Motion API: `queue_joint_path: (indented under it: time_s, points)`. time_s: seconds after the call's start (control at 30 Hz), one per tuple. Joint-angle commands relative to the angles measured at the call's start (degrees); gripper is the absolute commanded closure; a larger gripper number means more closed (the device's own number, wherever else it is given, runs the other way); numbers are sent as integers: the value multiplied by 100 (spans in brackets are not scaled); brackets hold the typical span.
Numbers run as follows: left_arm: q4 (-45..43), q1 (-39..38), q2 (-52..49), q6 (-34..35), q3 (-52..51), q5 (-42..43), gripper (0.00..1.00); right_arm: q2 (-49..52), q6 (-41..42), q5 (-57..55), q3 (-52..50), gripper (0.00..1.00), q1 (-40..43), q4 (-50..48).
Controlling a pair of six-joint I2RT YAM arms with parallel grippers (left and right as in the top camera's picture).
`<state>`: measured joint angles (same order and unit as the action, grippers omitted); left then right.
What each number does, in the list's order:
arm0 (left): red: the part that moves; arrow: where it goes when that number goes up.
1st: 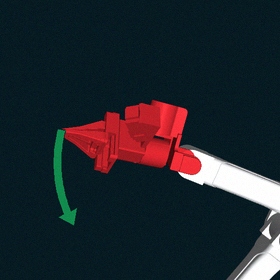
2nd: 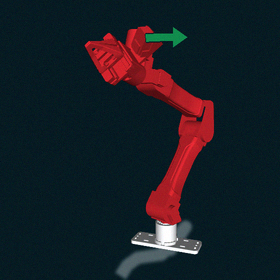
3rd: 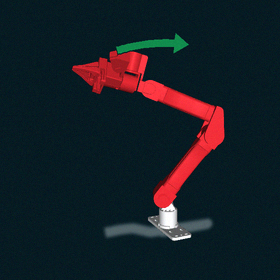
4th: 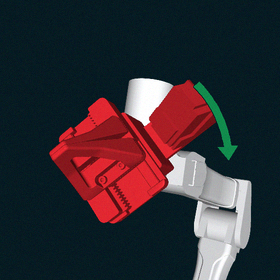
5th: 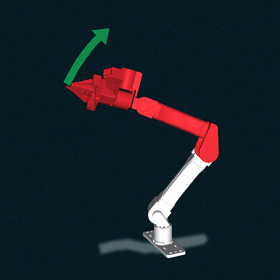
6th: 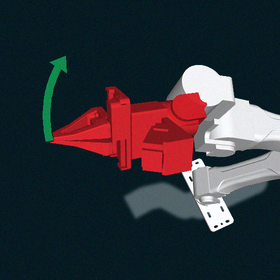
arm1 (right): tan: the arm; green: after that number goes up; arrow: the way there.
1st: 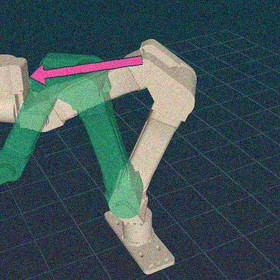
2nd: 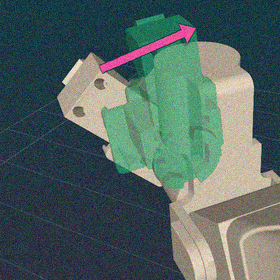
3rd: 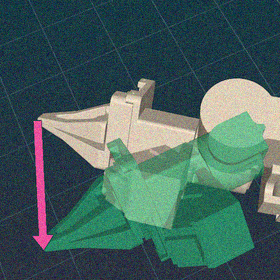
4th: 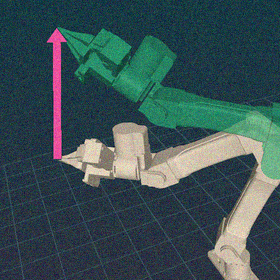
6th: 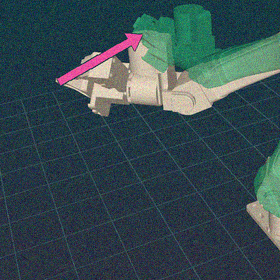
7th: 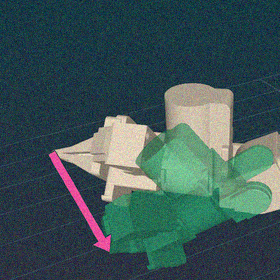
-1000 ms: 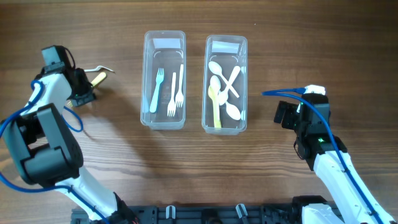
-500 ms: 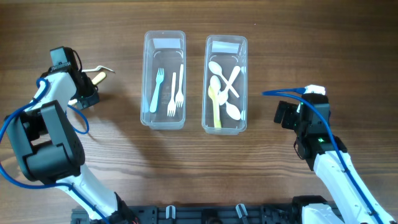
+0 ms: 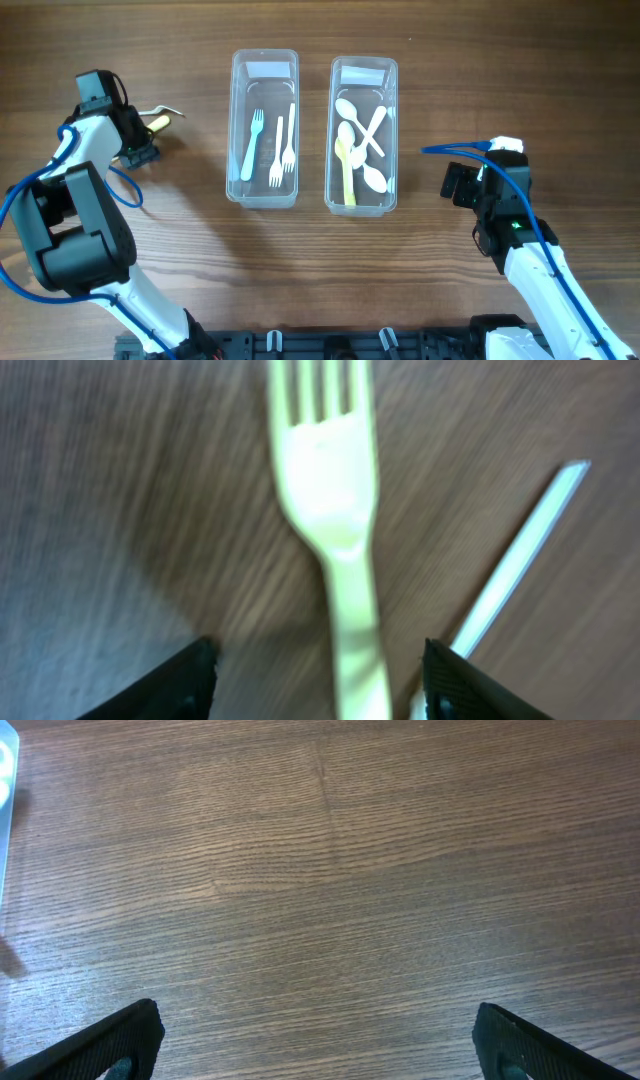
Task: Pack container
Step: 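Return the left gripper to the forks and grasp the yellow fork, then carry the yellow fork into the left container and release it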
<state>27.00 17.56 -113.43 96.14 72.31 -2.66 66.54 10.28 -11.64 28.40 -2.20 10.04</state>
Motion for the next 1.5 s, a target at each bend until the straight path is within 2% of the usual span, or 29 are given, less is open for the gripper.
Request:
queue_joint_path:
  time_s: [0.0, 0.13, 0.2, 0.37, 0.4, 0.5, 0.57, 0.67, 0.73, 0.87, 0.97, 1.0, 1.1, 1.13, 1.2, 1.27, 1.37, 1.47]
  points:
    - [-229, 7, -188, 15, -46, -282, 36, 2, 76, -35, 9, 0, -13, -15]
    - [-302, 7, -651, 15, -44, -236, 37, 2, 79, -35, 9, 0, -13, -17]
    - [-286, 7, -929, 17, -44, -129, 43, 2, 79, -35, 9, 0, -13, -15]
    - [-107, 33, -1143, 35, -46, 22, 83, 7, 76, -35, 9, 0, -13, -17]
    - [-39, 33, -1143, 35, -46, 22, 87, 7, 79, -35, 9, 0, -13, -15]
    - [160, 33, -1143, 33, -44, 22, 90, 7, 79, -35, 9, 0, -13, -17]
    - [278, 33, -1143, 31, -44, 52, 96, 7, 76, -35, 9, 0, -13, -17]
    - [420, 35, -1113, -44, -44, 603, 96, 7, 76, -35, 9, 0, -13, -17]
    - [461, 33, -997, -369, -44, 909, 96, 7, 76, -35, 9, 0, -13, -17]
    - [1141, 94, -415, -476, -44, 903, 96, 7, 76, -35, 9, 0, -13, -17]
    - [1322, 181, 459, -1480, -44, 907, 96, 7, 76, -35, 9, 0, -13, -17]
    - [1338, 179, 1132, -2138, -44, 909, 96, 7, 76, -35, 9, 0, -13, -17]
    - [1311, 162, 2109, -3016, -44, 1075, 96, 7, 79, -35, 9, 0, -13, -15]
    - [1130, -9, 2763, -3978, -44, 1172, 96, 7, 76, -35, 9, 0, -13, -17]
    - [894, -365, 3163, -4946, -44, 1187, 96, 7, 76, -35, 9, 0, -13, -15]
    - [793, -935, 3285, -6166, -44, 1185, 96, 7, 76, -35, 9, 0, -13, -17]
    - [726, -1729, 3008, -7401, -46, 1180, 96, 7, 79, -35, 9, 0, -13, -15]
    - [664, -2306, 2385, -7670, -46, 881, 96, 7, 79, -35, 9, 0, -13, -15]
